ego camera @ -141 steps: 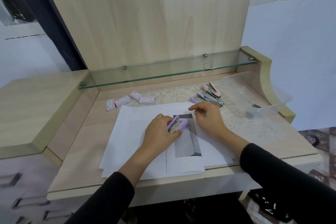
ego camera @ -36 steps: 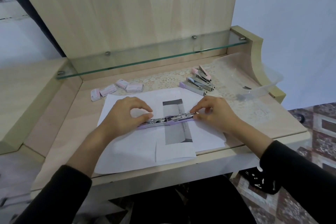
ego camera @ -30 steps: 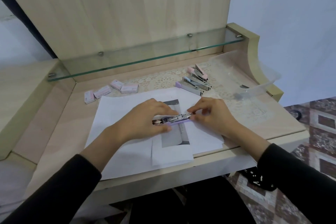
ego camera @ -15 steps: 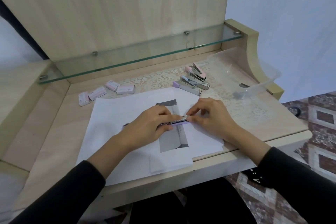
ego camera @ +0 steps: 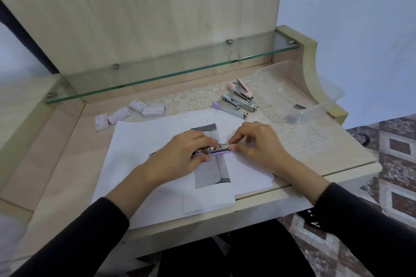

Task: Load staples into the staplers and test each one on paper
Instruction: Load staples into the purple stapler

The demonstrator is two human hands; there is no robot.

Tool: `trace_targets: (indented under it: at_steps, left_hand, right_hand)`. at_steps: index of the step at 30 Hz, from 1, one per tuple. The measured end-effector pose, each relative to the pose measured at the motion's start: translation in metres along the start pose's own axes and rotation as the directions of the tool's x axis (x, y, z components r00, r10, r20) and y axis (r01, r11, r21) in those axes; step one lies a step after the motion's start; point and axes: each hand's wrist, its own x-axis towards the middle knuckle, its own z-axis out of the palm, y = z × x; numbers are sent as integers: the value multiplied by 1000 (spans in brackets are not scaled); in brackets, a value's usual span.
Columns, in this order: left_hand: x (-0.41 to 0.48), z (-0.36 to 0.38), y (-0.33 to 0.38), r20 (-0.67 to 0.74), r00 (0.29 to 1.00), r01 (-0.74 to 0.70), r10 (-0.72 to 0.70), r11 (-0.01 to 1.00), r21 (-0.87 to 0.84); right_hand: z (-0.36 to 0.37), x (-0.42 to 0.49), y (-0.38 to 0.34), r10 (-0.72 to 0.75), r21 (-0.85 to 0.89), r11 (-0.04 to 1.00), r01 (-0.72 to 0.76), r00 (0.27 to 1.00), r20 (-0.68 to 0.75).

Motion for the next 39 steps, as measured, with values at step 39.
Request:
trace_targets:
  at_steps: [39]
  left_hand:
    - [-3, -1, -1, -114, 993, -16, 15, 1000, -11]
  right_hand:
    - [0, -1, -2, 7, -1, 1000, -7, 1000, -14]
